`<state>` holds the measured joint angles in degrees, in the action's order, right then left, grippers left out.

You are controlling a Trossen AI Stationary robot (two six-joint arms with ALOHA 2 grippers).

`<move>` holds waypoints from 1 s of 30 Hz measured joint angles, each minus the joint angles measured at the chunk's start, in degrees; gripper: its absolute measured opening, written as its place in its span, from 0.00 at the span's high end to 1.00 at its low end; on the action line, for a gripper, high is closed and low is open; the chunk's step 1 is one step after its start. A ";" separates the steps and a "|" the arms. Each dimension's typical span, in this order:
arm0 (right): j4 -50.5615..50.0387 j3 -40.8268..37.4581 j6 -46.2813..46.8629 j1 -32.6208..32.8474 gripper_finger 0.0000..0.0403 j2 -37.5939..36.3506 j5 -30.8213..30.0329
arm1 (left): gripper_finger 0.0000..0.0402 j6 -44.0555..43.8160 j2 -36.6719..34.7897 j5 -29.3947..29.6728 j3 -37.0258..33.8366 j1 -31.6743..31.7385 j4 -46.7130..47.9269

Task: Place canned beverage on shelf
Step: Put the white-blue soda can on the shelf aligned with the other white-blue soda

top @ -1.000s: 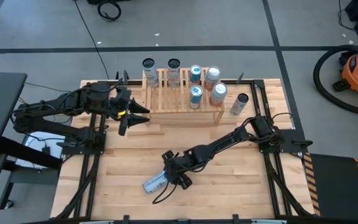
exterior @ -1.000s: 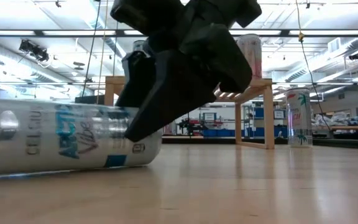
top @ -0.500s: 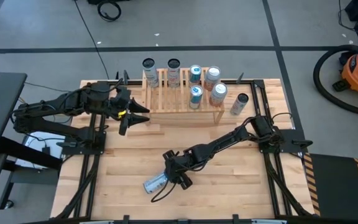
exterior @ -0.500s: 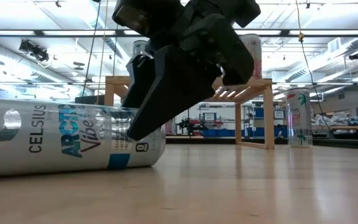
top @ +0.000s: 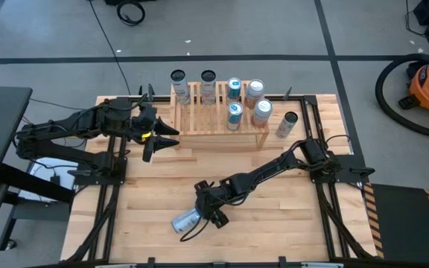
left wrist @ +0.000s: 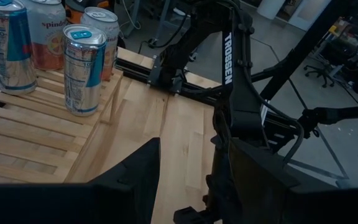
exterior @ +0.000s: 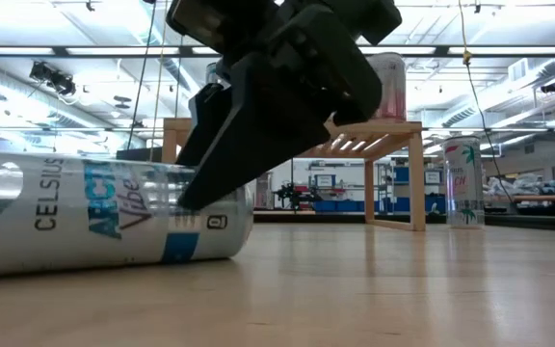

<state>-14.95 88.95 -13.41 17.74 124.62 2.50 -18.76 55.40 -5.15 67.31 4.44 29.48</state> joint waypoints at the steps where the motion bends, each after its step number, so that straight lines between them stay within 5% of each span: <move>1: 0.08 0.00 -0.02 0.00 0.22 0.00 0.38 | 0.53 -0.02 0.00 0.00 0.00 -0.01 -0.01; 15: 2.78 -1.88 1.53 0.04 0.26 -0.04 4.86 | 0.53 -0.11 0.00 0.00 0.00 -0.01 0.00; 30: 5.61 -4.73 3.50 -1.47 0.26 -0.33 1.16 | 0.53 -0.13 0.04 0.00 0.00 0.00 -0.03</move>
<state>-9.34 84.21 -9.91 16.27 124.29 3.65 -18.90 55.44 -5.15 67.31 4.45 29.45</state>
